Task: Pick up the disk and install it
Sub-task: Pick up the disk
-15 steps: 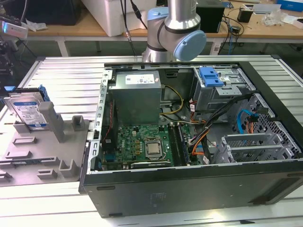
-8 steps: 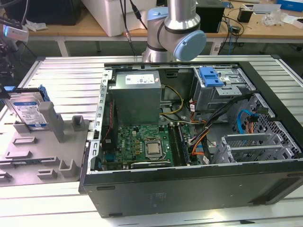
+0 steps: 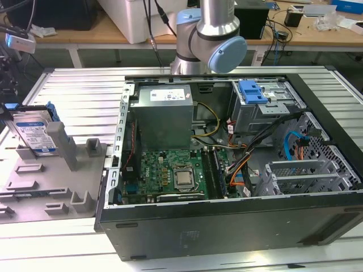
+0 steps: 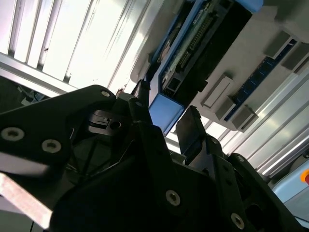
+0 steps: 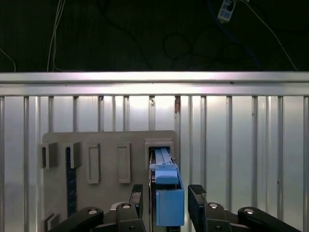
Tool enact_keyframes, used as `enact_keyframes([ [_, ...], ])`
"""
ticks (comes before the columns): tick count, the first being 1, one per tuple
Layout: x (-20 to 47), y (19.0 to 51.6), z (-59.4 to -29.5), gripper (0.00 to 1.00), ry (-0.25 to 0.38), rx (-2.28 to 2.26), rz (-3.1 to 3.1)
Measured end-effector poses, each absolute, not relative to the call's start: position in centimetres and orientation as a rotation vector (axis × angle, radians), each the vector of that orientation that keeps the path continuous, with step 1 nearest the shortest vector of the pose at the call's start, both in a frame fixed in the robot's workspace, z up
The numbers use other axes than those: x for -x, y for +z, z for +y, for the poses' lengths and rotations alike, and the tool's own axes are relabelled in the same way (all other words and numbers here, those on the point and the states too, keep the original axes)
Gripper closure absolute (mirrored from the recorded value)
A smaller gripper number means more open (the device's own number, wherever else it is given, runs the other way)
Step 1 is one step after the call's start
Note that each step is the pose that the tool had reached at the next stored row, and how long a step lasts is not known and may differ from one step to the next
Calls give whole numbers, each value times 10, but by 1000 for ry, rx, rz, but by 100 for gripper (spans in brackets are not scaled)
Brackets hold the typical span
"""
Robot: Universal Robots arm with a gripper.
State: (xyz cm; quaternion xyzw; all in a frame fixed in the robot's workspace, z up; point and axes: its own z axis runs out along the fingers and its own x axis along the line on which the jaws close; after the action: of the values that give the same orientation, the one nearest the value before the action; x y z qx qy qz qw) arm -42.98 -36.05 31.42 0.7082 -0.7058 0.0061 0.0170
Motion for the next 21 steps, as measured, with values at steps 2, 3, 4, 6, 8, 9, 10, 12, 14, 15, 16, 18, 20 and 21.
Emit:
enact_keyframes([
  [2,430,312,-360,50,19,-2208,-2187],
  [3,430,311,-361,50,19,-2210,-2185],
  [4,430,310,-360,50,19,-2213,-2181],
  [6,430,309,-360,50,19,-2219,-2176],
  [8,430,308,-360,50,19,-2224,-2170],
  [9,430,307,-360,50,19,-2227,-2167],
  [10,430,307,-360,50,19,-2229,-2165],
  [12,430,306,-360,50,19,-2232,-2162],
  [14,430,305,-360,50,20,-2241,-2153],
  [15,430,305,-360,50,20,-2245,-2149],
  [16,430,304,-360,50,20,-2247,-2146],
  [18,430,303,-360,50,20,-2253,-2141],
  [20,430,303,-360,50,20,-2255,-2139],
  [21,430,303,-360,50,20,-2255,-2138],
])
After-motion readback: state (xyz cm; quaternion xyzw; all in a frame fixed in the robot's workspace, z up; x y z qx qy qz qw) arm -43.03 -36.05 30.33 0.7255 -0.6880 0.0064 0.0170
